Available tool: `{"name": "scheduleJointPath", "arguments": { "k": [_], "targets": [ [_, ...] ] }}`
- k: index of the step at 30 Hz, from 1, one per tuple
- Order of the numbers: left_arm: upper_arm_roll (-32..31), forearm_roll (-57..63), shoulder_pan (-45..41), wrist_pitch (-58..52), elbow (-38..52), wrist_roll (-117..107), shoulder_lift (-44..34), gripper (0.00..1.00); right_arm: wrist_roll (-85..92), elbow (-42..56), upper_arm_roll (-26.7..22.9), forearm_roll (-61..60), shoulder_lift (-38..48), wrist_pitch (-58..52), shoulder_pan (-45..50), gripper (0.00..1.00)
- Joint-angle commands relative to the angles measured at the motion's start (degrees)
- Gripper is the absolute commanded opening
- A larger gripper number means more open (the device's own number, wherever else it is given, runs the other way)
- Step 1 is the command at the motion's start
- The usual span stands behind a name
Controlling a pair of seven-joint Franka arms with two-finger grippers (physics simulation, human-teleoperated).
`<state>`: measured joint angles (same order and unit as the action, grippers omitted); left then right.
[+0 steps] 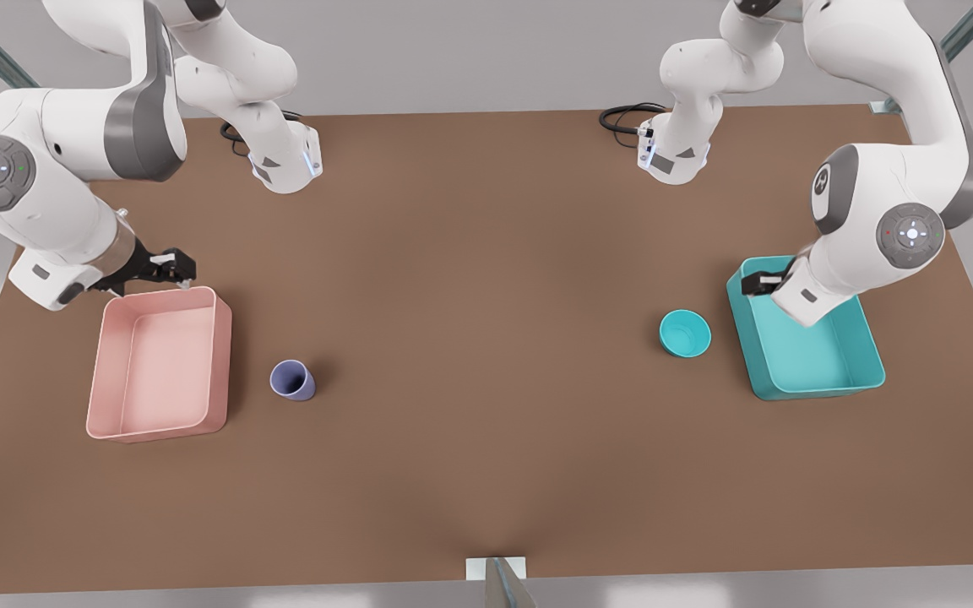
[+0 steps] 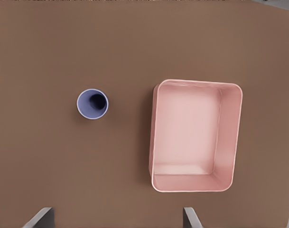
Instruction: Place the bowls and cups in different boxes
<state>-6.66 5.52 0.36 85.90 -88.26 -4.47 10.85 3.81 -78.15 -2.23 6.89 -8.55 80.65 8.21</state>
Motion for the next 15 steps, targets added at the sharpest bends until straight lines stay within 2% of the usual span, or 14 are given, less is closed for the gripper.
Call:
{"name": "scheduleJointPath", "arguments": {
  "k": [1,3,4,6,8,11,15],
  "targets": [
    [0.0,0.0,0.0,2.7,0.0,-3.3,0.0,1.00,1.6,-0.5,-0.1,-0.2,0.1,2.7,0.0,1.00],
    [-0.1,0.0,-0.1,2.7,0.0,-3.4,1.3,1.00,1.3,0.3,-0.1,0.3,-2.2,3.0,0.8,1.00],
    [-1.3,0.2,-1.3,3.1,0.2,-3.8,3.5,1.00,1.3,3.0,0.0,0.4,-7.8,3.8,2.7,1.00],
    [-1.4,2.0,-5.6,8.4,0.1,-3.9,9.1,1.00,1.1,3.9,0.1,-0.6,-13.8,13.2,4.9,1.00],
    [-1.3,6.0,-10.2,13.9,-0.8,-6.1,15.1,1.00,1.0,3.9,0.1,-2.0,-17.6,17.8,4.9,1.00],
    [-1.2,10.5,-10.8,28.8,-9.5,-6.3,17.5,1.00,0.9,2.6,0.1,-3.2,-22.7,23.9,5.0,1.00],
    [-0.8,11.0,-10.7,32.1,-16.1,-11.7,18.9,1.00,1.1,-1.6,0.0,-2.8,-23.8,28.7,4.2,1.00]
  ]
}}
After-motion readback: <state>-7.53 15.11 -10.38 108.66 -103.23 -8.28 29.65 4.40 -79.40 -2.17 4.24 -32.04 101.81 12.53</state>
